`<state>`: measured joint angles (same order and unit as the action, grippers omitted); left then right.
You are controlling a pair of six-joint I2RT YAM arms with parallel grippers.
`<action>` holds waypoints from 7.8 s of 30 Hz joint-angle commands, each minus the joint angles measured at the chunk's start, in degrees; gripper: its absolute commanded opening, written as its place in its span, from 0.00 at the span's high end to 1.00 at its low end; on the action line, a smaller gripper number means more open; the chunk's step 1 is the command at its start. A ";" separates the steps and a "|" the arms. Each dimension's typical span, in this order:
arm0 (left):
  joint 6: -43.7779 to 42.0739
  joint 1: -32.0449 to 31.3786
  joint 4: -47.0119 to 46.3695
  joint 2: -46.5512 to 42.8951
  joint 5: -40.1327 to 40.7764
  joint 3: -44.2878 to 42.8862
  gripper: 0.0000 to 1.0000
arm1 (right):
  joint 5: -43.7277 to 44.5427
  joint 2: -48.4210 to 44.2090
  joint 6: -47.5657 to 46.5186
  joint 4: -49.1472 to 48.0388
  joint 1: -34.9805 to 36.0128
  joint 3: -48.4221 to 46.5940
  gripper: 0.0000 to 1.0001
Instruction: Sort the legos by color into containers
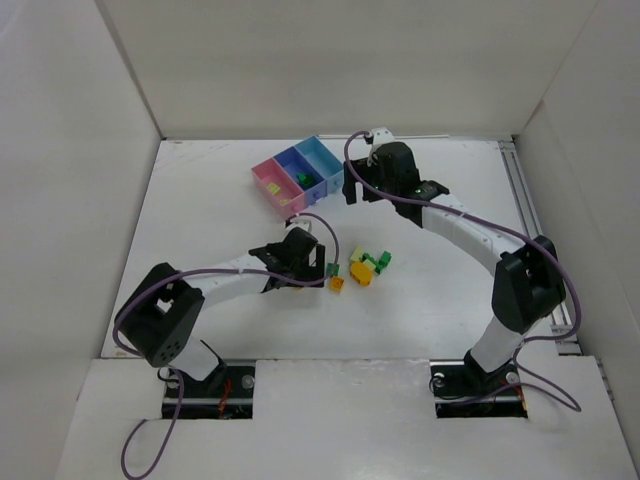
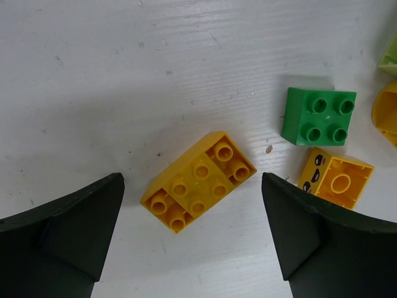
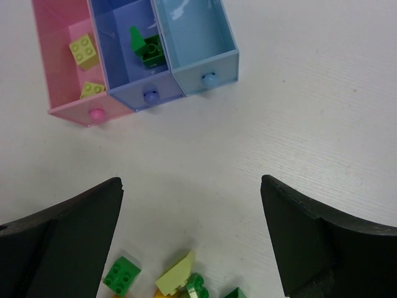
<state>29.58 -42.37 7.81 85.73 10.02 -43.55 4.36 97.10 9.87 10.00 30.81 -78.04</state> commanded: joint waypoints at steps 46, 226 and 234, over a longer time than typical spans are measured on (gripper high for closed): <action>-4.70 6.76 -2.00 -1.46 6.95 -22.61 0.80 | 8.03 -13.24 1.73 -1.74 -4.79 8.60 0.03; -6.20 -4.14 -1.57 4.10 6.33 -19.37 0.89 | 1.52 -10.34 -6.09 -2.97 -11.02 3.94 0.13; -10.59 6.24 -6.14 6.90 3.17 -30.17 0.87 | 12.58 -17.82 -5.47 -9.64 -13.41 13.78 0.11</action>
<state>21.63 -38.30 4.67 92.49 13.15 -68.88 10.26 81.14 4.19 5.96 17.54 -66.28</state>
